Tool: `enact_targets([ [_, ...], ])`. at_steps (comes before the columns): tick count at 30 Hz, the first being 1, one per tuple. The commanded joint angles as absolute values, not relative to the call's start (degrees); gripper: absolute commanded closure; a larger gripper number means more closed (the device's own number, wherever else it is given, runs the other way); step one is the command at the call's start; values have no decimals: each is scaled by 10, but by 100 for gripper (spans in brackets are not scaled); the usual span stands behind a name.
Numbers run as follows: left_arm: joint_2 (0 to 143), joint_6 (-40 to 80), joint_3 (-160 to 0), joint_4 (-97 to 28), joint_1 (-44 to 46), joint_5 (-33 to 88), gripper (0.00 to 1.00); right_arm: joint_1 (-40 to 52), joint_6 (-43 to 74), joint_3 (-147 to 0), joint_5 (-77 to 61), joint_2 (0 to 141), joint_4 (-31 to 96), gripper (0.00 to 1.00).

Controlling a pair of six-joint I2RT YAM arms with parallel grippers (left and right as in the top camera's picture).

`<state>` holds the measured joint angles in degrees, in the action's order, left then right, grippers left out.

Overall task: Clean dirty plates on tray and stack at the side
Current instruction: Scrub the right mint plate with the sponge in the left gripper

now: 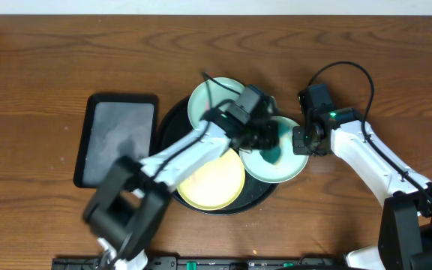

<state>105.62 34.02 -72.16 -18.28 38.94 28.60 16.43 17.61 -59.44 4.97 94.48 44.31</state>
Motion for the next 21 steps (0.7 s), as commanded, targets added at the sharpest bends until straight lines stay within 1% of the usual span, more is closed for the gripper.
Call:
enact_targets([
  [1, 1018, 326, -739, -216, 370, 227, 93, 168, 184, -594, 36, 935, 442, 99],
  [6, 1024, 300, -731, -253, 376, 185, 93, 168, 184, -594, 36, 935, 441, 99],
  [14, 1027, 292, -730, -260, 378, 178, 92, 168, 184, -594, 36, 935, 442, 99],
  [21, 1044, 292, -721, -251, 417, 90, 93, 168, 184, -594, 36, 935, 441, 99],
])
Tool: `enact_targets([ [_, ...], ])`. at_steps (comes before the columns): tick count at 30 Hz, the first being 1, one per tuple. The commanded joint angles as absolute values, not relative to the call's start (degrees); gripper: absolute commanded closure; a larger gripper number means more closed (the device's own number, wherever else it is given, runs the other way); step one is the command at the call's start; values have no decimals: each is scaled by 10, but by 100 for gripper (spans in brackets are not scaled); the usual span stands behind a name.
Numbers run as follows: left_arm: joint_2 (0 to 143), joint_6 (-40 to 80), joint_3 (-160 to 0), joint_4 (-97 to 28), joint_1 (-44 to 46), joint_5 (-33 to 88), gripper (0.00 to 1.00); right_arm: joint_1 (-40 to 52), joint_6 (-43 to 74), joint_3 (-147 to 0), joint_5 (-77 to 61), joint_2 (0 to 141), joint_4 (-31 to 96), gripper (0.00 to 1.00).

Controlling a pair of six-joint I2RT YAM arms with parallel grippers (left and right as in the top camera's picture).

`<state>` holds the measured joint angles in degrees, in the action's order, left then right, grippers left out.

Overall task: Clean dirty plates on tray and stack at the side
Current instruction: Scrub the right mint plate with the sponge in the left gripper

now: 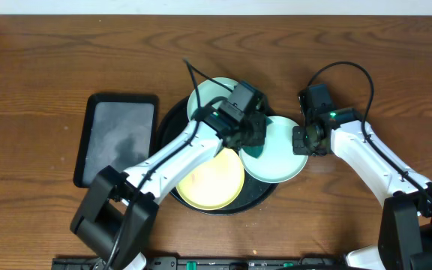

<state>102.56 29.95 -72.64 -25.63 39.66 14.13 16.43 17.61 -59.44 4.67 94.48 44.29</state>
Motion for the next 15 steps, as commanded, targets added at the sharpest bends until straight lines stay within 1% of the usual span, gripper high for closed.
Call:
enact_targets([
  [1, 1049, 293, -721, -242, 423, 90, 92, 168, 184, -594, 36, 935, 441, 99],
  [5, 1075, 306, -721, -224, 441, 74, 92, 168, 184, -594, 36, 935, 442, 99],
  [11, 1102, 309, -721, -220, 442, 59, 93, 168, 184, -594, 36, 935, 442, 99],
  [15, 1094, 309, -725, -220, 438, 85, 93, 168, 184, -594, 36, 935, 441, 99],
])
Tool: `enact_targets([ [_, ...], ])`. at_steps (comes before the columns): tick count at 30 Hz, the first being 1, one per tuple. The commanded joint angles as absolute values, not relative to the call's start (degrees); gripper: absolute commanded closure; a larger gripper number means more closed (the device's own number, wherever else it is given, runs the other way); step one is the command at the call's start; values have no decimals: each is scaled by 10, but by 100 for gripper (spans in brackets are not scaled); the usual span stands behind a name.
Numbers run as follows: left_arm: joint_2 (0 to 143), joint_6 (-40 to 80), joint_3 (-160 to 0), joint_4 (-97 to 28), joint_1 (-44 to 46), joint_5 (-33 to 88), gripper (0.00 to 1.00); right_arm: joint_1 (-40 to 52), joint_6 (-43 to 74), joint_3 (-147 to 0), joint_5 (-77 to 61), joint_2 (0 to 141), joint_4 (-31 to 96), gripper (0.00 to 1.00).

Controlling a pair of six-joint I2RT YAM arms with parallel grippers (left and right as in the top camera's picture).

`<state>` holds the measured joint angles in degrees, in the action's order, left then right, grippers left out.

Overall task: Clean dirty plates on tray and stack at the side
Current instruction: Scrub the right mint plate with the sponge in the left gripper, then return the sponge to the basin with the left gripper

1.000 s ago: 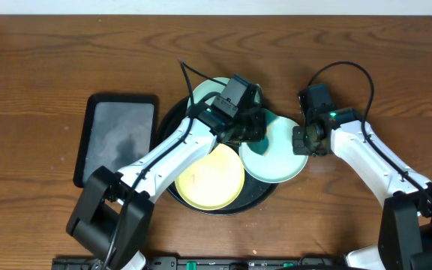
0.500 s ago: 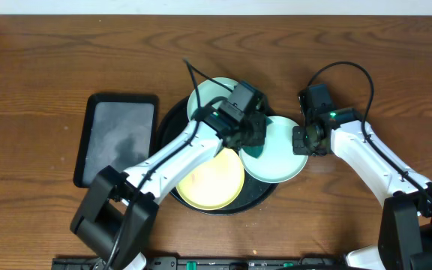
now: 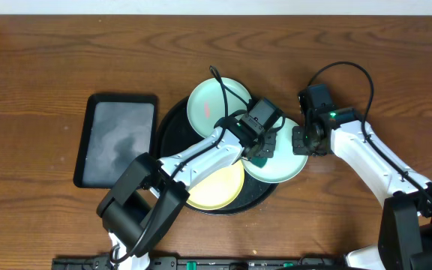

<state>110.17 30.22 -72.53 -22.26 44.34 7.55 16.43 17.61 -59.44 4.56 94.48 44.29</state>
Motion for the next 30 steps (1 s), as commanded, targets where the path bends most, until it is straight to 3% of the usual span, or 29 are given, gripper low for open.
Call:
enact_targets([
  [1, 1087, 309, -731, -221, 434, 113, 92, 168, 184, -594, 36, 935, 441, 99],
  [7, 1031, 319, -778, -259, 385, 231, 93, 168, 184, -594, 36, 935, 442, 98],
  [11, 981, 317, -796, -312, 343, 232, 93, 168, 184, -594, 36, 935, 442, 78],
  [13, 943, 302, -796, -340, 312, 231, 93, 168, 184, -593, 36, 935, 444, 73],
  [17, 859, 245, -796, -441, 223, 165, 93, 168, 184, -588, 36, 936, 445, 75],
  [24, 784, 173, -796, -588, 63, 29, 93, 168, 184, -583, 36, 936, 442, 86],
  [30, 780, 166, -776, -640, -55, 1, 92, 168, 189, -583, 36, 936, 441, 84],
])
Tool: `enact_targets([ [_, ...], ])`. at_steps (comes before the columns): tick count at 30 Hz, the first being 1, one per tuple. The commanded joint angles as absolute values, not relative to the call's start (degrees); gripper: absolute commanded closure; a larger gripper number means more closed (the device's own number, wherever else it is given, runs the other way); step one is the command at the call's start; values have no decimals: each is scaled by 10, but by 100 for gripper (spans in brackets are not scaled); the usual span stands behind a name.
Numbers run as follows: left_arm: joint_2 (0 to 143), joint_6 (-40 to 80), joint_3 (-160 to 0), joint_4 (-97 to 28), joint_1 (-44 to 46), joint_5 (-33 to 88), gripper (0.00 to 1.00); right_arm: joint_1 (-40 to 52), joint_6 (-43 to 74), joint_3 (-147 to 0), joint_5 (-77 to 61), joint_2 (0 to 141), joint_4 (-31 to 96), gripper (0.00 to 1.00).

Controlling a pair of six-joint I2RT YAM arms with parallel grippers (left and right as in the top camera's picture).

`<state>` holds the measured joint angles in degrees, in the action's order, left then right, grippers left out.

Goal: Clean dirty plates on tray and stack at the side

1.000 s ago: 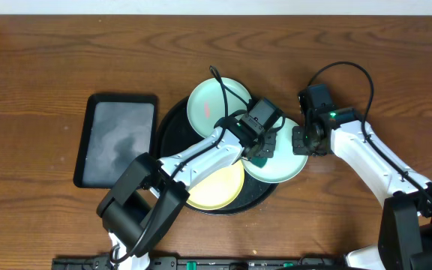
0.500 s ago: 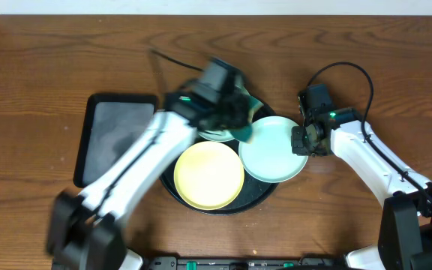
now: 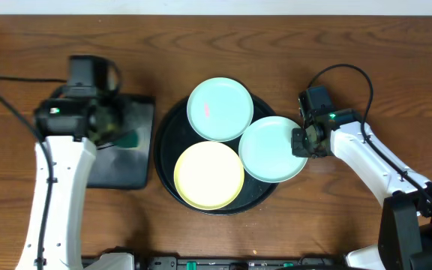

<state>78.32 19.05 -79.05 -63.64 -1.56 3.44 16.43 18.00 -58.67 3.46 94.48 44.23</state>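
A round black tray holds three plates. The mint plate at the back carries a small pink smear. A yellow plate lies at the front. The second mint plate on the right looks spotless, and my right gripper is shut on its right rim. Far to the left, my left gripper hangs over a black rectangular tray, shut on a green sponge.
Brown wooden table all around. The rectangular tray lies just left of the round one, partly under my left arm. My right arm runs from the right plate toward the front right corner, with a cable looping above it.
My left gripper has left the right mint plate and now hangs over the rectangular tray at the far left, sponge still in it. The right gripper and all plates are where they were.
My left gripper held the green sponge on the right mint plate while the right gripper gripped its rim. Then the sponge was at that plate's left edge, then back on its middle. Now the sponge is over the rectangular tray and the plate lies uncovered.
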Motion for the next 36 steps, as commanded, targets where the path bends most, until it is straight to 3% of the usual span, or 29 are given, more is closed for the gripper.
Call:
enact_targets([
  [1, 781, 159, -770, -639, -64, 1, 93, 168, 189, -583, 36, 936, 441, 84],
  [9, 786, 153, -746, -633, -92, -26, 93, 168, 189, -583, 36, 937, 434, 89],
  [14, 786, 153, -743, -632, -92, -26, 93, 168, 189, -583, 36, 937, 434, 99],
  [24, 786, 152, -743, -632, -92, -26, 93, 149, 189, -595, 35, 920, 463, 99],
  [36, 786, 152, -743, -632, -92, -26, 93, 123, 193, -596, 4, 805, 494, 99],
])
